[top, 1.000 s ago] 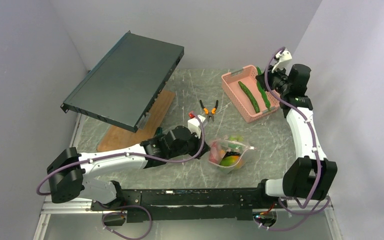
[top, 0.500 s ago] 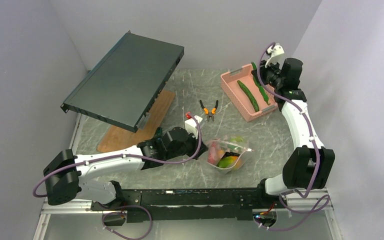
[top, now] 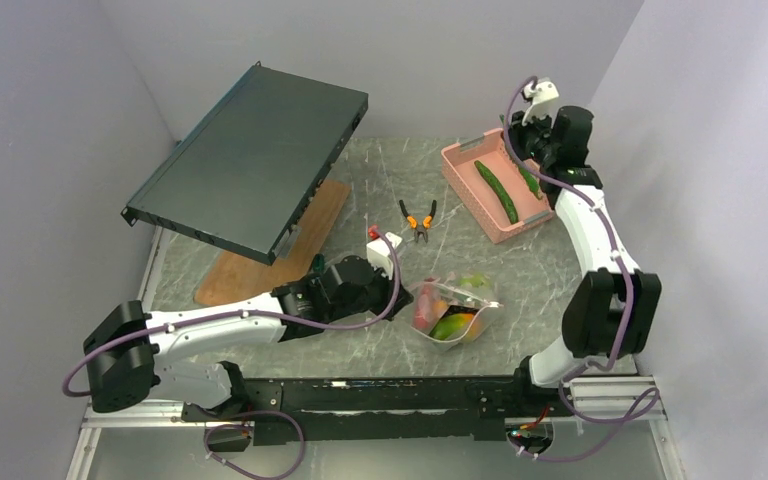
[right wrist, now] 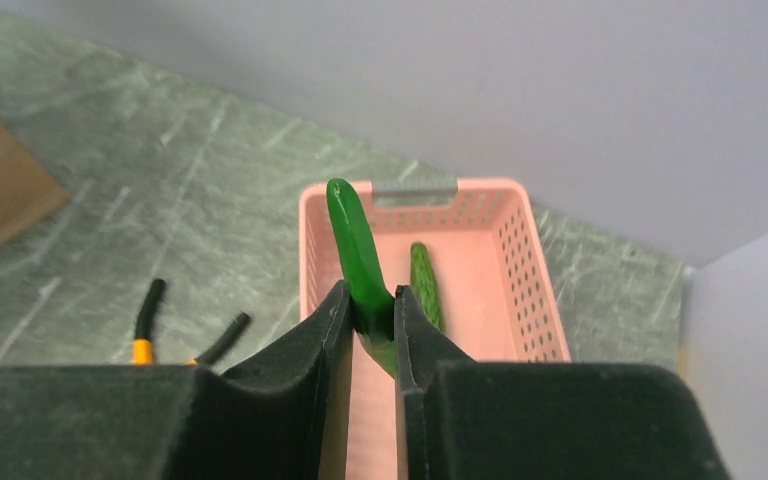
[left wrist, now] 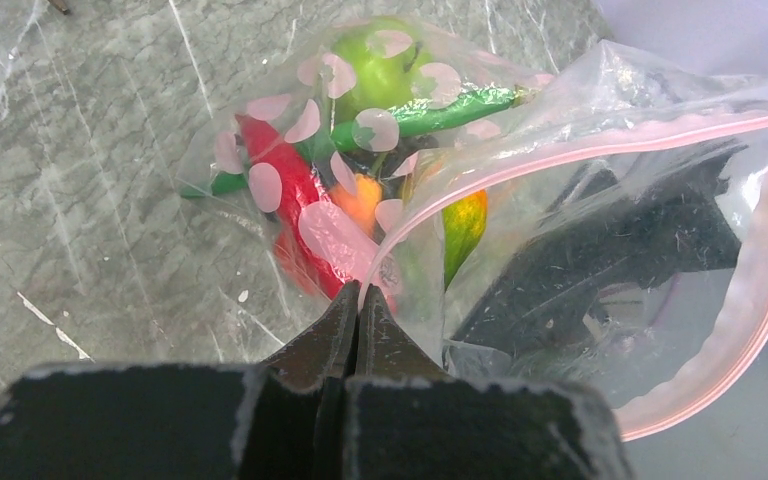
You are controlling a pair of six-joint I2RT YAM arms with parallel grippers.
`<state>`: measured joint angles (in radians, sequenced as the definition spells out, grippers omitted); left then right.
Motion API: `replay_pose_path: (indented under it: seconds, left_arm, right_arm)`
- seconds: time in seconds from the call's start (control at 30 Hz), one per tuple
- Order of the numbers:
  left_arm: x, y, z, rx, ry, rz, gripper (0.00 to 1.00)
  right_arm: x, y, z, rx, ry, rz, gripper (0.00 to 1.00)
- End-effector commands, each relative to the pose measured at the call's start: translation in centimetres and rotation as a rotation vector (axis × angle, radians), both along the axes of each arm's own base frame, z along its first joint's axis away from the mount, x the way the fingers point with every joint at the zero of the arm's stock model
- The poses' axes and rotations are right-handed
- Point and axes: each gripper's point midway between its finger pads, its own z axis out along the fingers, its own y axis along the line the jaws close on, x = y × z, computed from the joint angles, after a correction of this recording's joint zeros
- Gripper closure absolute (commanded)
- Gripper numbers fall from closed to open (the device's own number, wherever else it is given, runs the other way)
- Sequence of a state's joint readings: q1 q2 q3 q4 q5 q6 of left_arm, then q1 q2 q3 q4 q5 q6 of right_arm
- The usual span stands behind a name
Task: Open the zip-top bag and remove the fake food
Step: Place the fake vegetable in the bin.
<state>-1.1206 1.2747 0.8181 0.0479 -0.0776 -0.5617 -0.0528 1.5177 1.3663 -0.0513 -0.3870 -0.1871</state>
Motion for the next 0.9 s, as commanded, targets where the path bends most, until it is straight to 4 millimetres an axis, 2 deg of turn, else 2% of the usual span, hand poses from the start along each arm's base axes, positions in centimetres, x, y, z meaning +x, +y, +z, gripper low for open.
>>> replay_pose_path:
  seconds: [0.0, 0.13, 0.2, 0.37, 0.47, 0.53, 0.6, 0.7, 0.8, 0.87]
  left_arm:
    - [0.5, 0.5, 1.8, -0.047, -0.042, 0.025, 1.0]
    - [0.5, 0.8, 1.6, -0.039, -0.042, 0.029, 1.0]
    - [0.5, 0.8, 1.6, -0.038, -0.044, 0.03, 1.0]
    - [0.5, 0.9, 1.8, -0.04, -0.047, 0.032, 1.0]
    - [0.4, 1.1, 1.9, -0.038, -0.05, 0.033, 1.0]
    - [0.4, 1.3, 2.1, -0.037, -0.054, 0.035, 1.0]
    - [0.4, 1.4, 2.4, -0.04, -0.06, 0.037, 1.0]
    - [0.4, 1.6, 2.8, -0.043, -0.069, 0.039, 1.0]
    - [0.5, 1.7, 3.1, -0.042, -0.074, 0.04, 1.0]
    - [0.5, 1.7, 3.1, -0.04, -0.075, 0.037, 1.0]
  right_arm:
    - [2.2, -1.2, -3.7, -0.069, 0.045, -0.051, 1.0]
    - [3.2, -1.4, -6.5, -0.099, 0.095, -0.06, 0.99]
    - [3.5, -1.6, -7.7, -0.115, 0.124, -0.07, 0.94]
    - [4.1, -1.9, -10.3, -0.125, 0.206, -0.085, 0.69]
    - [4.0, -1.5, -10.9, -0.107, 0.253, -0.068, 0.56]
    - [4.0, -1.2, -10.6, -0.092, 0.264, -0.061, 0.47]
    - [3.7, -0.9, -9.7, -0.076, 0.258, -0.051, 0.42]
    - [2.5, -0.1, -7.0, -0.052, 0.216, -0.019, 0.39]
    - [-0.1, 1.7, -3.6, -0.021, 0.174, 0.073, 0.4]
    - [-3.2, 3.6, -1.1, -0.006, 0.139, 0.194, 0.41]
